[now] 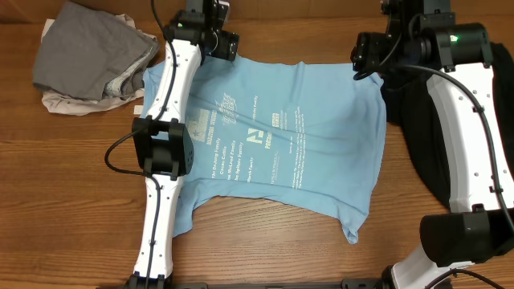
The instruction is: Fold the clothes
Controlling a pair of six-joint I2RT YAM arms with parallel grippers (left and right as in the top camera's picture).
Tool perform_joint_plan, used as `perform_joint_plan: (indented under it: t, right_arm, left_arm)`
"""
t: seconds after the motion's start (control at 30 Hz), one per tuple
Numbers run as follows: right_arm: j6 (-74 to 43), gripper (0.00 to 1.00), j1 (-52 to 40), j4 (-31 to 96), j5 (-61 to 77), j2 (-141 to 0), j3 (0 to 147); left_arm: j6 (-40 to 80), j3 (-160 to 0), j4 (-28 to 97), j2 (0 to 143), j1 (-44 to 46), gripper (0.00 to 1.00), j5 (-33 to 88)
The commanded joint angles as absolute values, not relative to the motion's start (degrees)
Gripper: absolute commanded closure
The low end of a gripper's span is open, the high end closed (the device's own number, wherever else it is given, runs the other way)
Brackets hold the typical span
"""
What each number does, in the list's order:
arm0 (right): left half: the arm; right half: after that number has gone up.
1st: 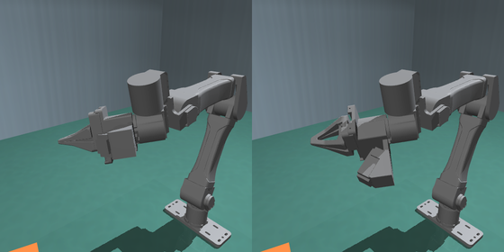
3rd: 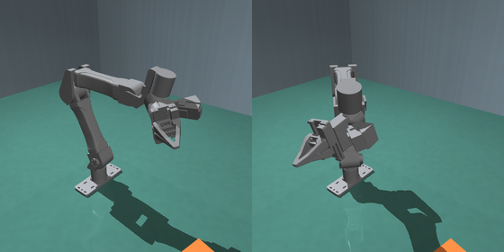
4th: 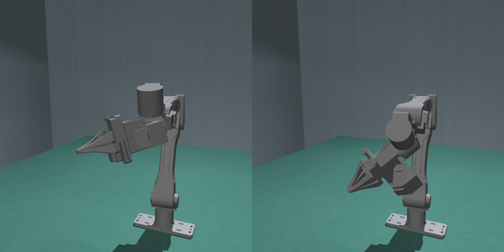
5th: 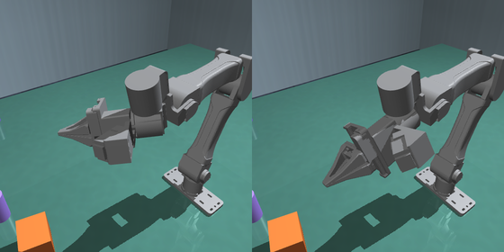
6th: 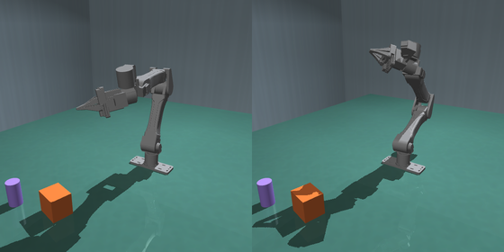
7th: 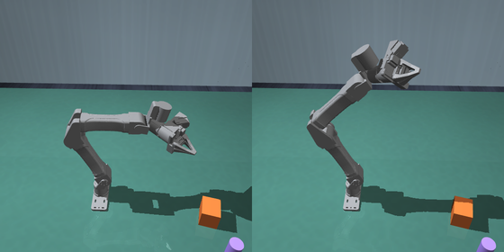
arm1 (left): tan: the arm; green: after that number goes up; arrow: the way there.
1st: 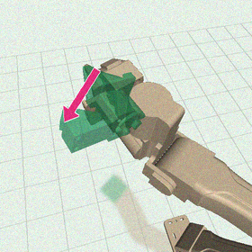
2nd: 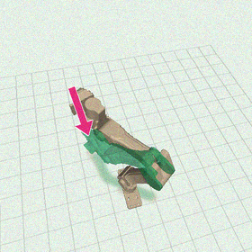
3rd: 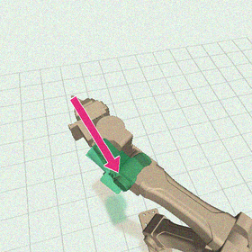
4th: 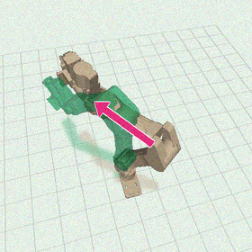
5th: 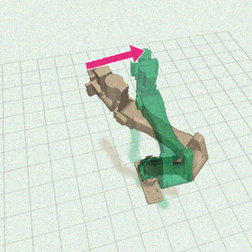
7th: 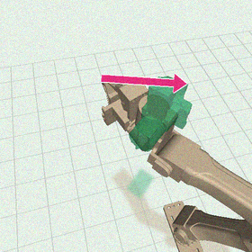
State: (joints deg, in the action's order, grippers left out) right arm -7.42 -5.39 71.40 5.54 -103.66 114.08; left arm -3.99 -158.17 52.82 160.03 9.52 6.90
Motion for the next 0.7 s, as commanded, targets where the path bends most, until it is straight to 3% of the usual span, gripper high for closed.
perform_joint_plan:
  t: [0.0,0.33,0.43,0.5,0.67]
  right_arm:
    - [-7.01,0.24,-5.52,70.39,5.13,-103.59,112.20]
    - [-7.01,0.23,-5.52,67.88,5.08,-103.63,109.43]
    - [-7.01,0.23,-5.50,67.33,4.93,-103.63,109.03]
    - [-7.01,0.22,-5.52,67.31,4.93,-103.63,108.95]
    - [-7.01,0.22,-5.50,67.24,4.91,-103.63,108.90]
  left_arm:
    - [-3.57,-158.67,50.83,161.93,10.26,0.11,7.31]
    - [-2.15,-158.67,49.43,164.62,11.35,0.14,7.99]
    - [-2.15,-158.67,49.39,164.72,11.84,0.18,7.92]
    - [-2.15,-158.67,49.17,164.72,12.08,0.24,7.05]
    - [-2.15,-158.67,49.10,164.72,12.14,0.52,5.52]
